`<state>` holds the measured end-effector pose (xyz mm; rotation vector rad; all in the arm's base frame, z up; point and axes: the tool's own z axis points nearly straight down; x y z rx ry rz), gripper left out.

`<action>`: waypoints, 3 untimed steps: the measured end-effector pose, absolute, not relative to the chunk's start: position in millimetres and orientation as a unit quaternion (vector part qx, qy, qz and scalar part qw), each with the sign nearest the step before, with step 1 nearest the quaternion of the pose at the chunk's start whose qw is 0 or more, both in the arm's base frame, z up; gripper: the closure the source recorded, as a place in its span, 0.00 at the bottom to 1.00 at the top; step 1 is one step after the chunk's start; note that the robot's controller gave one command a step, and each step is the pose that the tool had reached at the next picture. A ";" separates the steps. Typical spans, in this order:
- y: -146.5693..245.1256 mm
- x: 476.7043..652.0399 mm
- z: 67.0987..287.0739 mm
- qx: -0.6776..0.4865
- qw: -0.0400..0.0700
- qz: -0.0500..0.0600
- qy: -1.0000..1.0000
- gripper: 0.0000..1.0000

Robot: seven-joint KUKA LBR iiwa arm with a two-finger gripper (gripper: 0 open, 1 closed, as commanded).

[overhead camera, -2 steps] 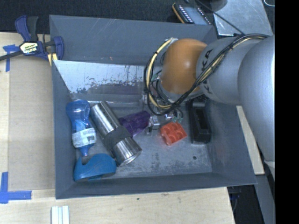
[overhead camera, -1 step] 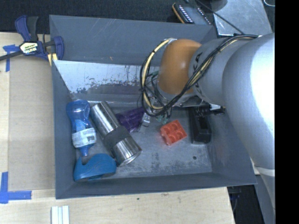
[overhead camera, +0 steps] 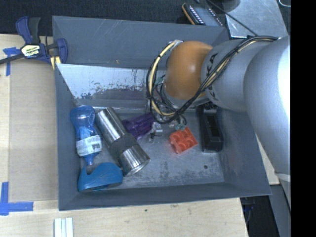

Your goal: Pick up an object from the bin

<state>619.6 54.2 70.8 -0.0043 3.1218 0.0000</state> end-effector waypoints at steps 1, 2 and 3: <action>63.3 610.4 70.9 0.015 0.009 0.001 1.000 0.00; 59.5 613.2 71.4 -0.014 0.012 0.000 1.000 0.00; 56.6 614.7 71.6 -0.046 0.013 0.000 0.999 0.00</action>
Offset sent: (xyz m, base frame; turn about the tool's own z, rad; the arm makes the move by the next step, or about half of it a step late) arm -0.0060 0.0027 0.0002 -0.0888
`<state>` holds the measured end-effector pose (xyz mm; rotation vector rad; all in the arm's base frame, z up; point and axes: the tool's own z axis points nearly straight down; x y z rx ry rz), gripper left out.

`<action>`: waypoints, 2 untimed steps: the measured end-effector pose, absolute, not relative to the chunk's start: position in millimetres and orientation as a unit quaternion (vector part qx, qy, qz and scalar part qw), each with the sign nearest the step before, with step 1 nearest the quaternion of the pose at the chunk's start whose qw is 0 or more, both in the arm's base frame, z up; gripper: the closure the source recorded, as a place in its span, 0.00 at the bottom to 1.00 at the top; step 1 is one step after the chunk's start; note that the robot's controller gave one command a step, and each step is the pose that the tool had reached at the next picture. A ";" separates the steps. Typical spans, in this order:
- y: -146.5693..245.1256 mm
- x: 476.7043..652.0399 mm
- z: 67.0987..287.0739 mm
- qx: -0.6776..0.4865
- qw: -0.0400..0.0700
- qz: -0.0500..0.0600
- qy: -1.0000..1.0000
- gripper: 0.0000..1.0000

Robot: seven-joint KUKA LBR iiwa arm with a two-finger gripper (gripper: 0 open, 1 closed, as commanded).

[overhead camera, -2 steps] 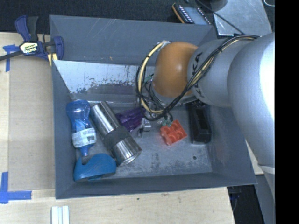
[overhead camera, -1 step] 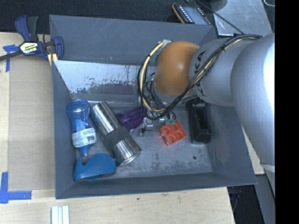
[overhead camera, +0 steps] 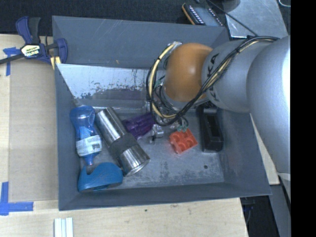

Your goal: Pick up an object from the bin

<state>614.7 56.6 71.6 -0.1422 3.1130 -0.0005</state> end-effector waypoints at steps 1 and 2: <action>72.8 617.5 71.0 -0.336 0.015 -0.004 0.942 1.00; 72.6 617.5 71.0 -0.335 0.015 -0.004 0.942 1.00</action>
Offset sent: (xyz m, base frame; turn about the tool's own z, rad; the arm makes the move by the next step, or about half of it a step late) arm 0.0000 0.0000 0.0000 0.0000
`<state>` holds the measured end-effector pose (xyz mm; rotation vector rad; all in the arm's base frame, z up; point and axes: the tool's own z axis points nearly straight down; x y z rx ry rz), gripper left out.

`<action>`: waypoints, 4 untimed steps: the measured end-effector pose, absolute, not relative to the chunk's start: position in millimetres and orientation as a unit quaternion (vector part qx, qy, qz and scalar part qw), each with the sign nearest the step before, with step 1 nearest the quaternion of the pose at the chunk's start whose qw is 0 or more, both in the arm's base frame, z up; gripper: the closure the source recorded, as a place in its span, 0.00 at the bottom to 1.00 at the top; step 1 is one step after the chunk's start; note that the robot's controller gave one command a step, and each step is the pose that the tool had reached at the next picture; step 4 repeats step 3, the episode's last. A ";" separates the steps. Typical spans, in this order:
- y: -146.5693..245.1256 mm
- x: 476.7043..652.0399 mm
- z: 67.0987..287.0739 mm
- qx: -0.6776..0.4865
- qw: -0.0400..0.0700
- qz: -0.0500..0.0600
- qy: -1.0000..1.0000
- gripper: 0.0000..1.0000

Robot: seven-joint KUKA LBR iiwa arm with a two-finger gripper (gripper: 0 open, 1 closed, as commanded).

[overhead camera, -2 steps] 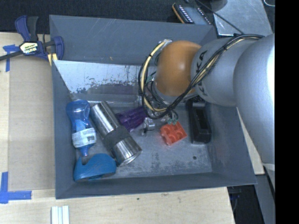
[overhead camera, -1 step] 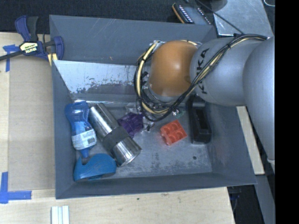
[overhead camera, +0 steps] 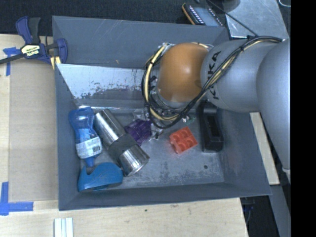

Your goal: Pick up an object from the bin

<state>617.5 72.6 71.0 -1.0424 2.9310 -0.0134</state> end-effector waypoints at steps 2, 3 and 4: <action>77.9 612.8 71.3 -0.335 0.018 -0.005 0.942 1.00; 83.1 620.7 71.2 -0.335 0.021 -0.005 0.942 1.00; 83.1 620.7 71.2 -0.335 0.021 -0.005 0.942 1.00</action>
Offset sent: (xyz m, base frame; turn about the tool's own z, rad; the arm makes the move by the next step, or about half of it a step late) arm -0.0063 0.0062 -0.0010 -0.0013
